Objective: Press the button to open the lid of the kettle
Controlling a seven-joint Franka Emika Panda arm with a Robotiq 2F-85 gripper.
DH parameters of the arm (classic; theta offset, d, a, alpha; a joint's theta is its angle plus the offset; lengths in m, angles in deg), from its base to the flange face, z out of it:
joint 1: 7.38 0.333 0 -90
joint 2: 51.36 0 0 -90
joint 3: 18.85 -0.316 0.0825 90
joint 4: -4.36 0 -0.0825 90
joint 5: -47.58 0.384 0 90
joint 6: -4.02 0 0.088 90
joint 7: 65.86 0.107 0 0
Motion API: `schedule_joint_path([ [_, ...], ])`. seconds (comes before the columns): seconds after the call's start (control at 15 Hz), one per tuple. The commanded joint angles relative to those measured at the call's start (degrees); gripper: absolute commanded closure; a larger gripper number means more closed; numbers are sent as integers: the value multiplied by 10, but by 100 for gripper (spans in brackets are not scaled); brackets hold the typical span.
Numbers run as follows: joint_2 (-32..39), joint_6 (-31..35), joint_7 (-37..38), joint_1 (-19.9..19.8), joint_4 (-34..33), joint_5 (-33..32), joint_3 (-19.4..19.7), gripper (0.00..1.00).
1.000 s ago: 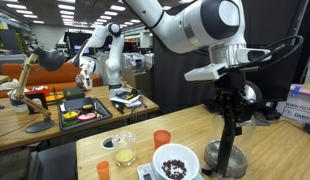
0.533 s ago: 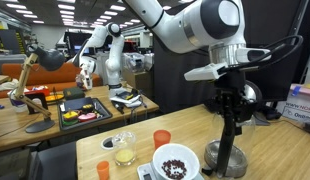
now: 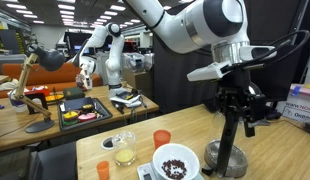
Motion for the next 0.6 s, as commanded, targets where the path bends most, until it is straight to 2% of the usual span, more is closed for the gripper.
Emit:
schedule_joint_path([
  [0.0,-15,15,28,15,21,-19,10,2],
  [0.2,-19,13,46,24,30,-29,12,0],
  [0.27,-1,-1,28,15,4,-11,5,0],
  [0.53,2,-1,30,17,4,-12,6,0],
])
